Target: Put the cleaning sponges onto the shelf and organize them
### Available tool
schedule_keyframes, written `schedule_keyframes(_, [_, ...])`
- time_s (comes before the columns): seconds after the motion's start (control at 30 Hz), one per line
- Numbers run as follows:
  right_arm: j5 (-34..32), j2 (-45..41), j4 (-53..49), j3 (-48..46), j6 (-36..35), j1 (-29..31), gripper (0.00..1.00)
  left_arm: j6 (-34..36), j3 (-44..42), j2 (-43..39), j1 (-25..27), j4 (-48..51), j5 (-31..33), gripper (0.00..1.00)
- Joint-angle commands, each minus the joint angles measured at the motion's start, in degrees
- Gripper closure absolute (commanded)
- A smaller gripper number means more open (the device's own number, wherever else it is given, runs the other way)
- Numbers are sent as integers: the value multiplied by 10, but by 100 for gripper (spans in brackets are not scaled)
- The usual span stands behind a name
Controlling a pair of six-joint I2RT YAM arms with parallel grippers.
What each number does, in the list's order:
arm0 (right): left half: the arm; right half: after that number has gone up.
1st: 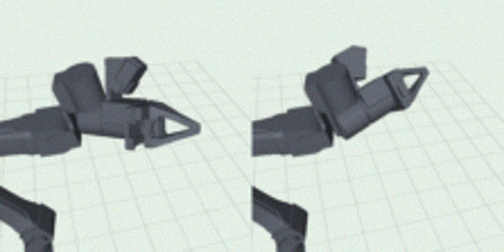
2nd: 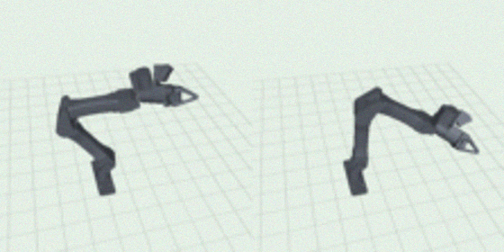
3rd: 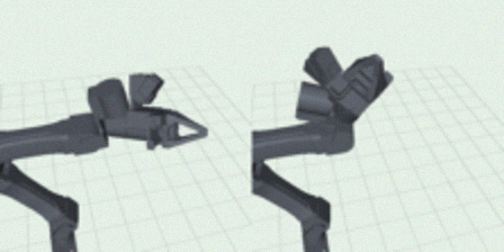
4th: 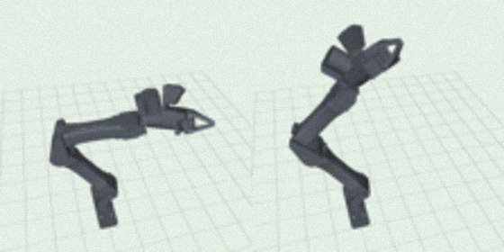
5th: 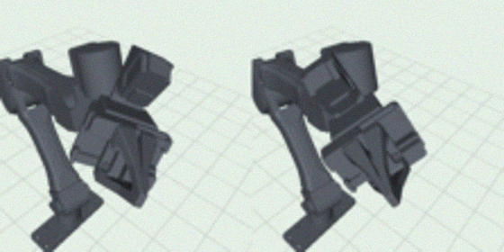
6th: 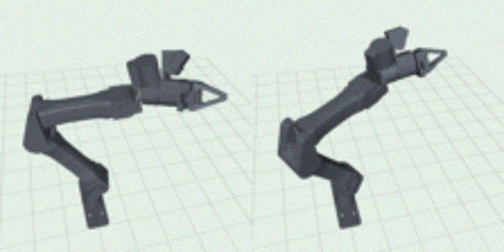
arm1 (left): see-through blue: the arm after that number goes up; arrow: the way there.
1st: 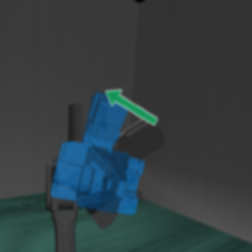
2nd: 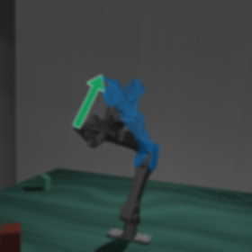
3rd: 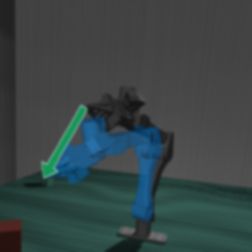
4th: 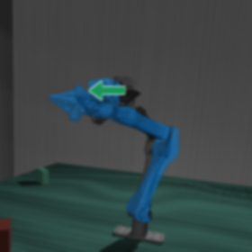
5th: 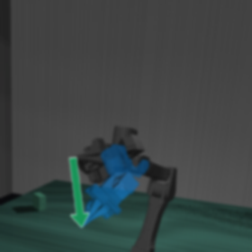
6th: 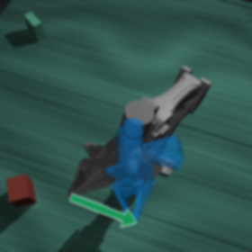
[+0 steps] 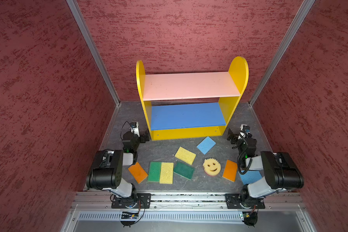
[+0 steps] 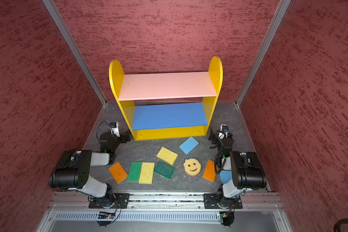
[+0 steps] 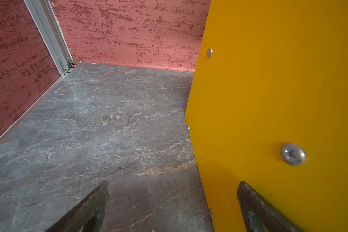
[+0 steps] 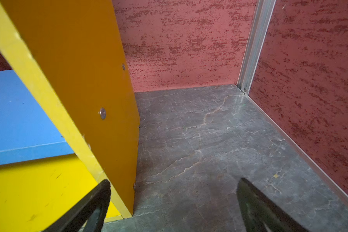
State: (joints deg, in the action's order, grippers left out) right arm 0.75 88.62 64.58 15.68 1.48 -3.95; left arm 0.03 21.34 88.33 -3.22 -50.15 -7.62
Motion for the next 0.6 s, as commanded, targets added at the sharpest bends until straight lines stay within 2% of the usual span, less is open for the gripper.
schedule_keyframes(0.0, [-10,1,9,8,1,2,1,3,5,-5,-3,-6,-6,1])
schedule_keyframes(0.57, [-17,1,9,10,3,3,1,2,5,-4,-5,-6,-8,1])
